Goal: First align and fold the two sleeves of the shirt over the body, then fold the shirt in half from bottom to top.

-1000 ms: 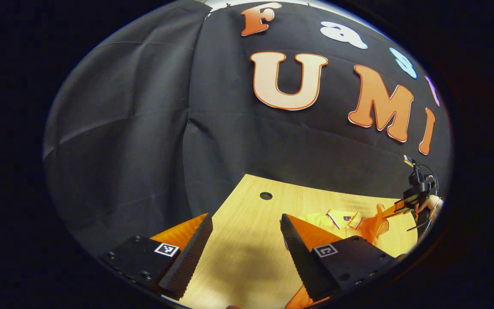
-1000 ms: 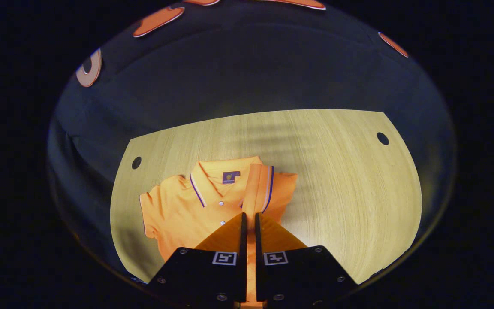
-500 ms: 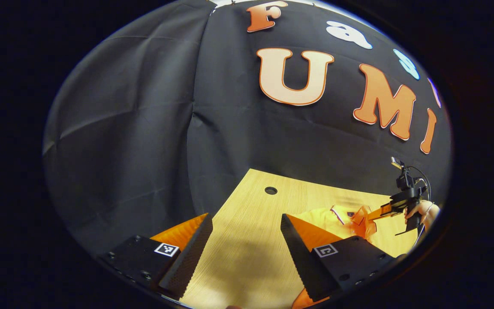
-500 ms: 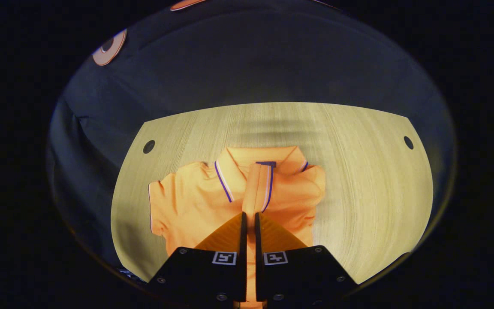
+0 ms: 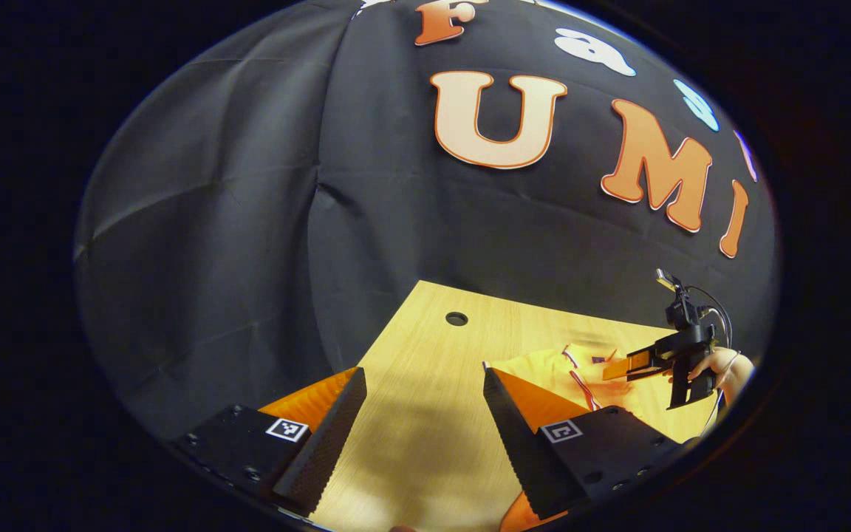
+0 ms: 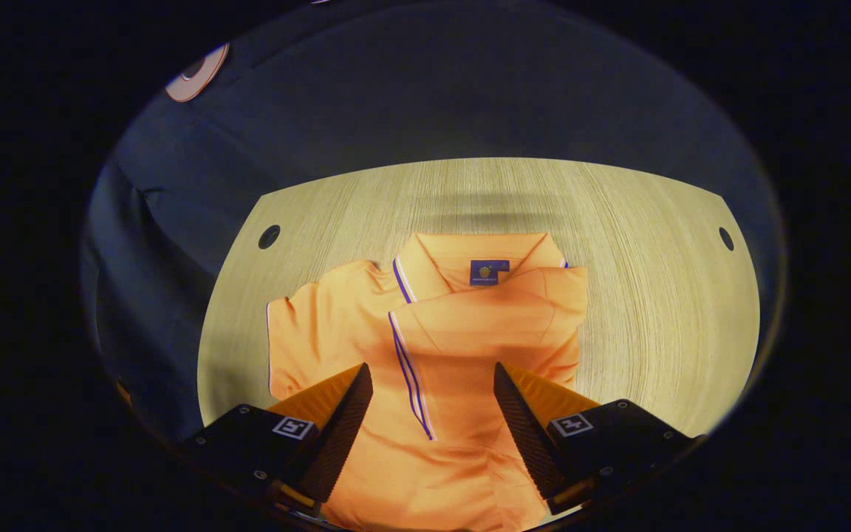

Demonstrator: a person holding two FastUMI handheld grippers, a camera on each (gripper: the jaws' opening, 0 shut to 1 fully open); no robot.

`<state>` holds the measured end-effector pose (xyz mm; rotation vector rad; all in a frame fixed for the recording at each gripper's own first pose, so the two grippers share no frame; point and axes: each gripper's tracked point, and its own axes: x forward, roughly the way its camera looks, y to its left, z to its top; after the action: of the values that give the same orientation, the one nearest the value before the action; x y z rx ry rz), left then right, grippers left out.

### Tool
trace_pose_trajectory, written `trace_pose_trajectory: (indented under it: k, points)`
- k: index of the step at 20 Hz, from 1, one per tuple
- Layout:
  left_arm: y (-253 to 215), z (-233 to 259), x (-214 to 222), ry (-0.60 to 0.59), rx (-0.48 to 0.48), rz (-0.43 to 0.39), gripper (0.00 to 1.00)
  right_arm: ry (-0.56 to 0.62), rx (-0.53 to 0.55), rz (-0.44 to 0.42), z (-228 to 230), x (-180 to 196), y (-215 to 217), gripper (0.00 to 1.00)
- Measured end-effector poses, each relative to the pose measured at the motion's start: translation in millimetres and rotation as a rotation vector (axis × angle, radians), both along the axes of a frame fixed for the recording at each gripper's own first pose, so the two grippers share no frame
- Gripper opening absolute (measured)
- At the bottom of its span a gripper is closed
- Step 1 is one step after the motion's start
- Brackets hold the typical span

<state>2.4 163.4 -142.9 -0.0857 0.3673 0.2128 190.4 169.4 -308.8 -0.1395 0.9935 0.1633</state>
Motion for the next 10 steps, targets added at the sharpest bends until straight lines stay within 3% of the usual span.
trace_pose_trajectory:
  k: [1,2,7,10]
  points:
    - [-5.3,-5.0,4.9,0.009,-0.014,-0.011,0.98,-0.015,0.008,-0.008,2.6,2.0,-0.7,0.94]
    - [-11.2,-10.9,9.4,0.029,-0.028,-0.022,0.98,-0.026,0.021,-0.014,5.9,2.1,-1.3,0.99]
    - [-32.7,-37.8,32.1,0.119,-0.060,-0.081,0.98,-0.123,0.027,-0.001,39.5,4.1,-13.2,0.99]
    - [-41.2,-39.2,58.4,0.127,-0.027,-0.098,0.98,-0.205,0.021,0.020,71.4,2.2,-20.0,0.99]
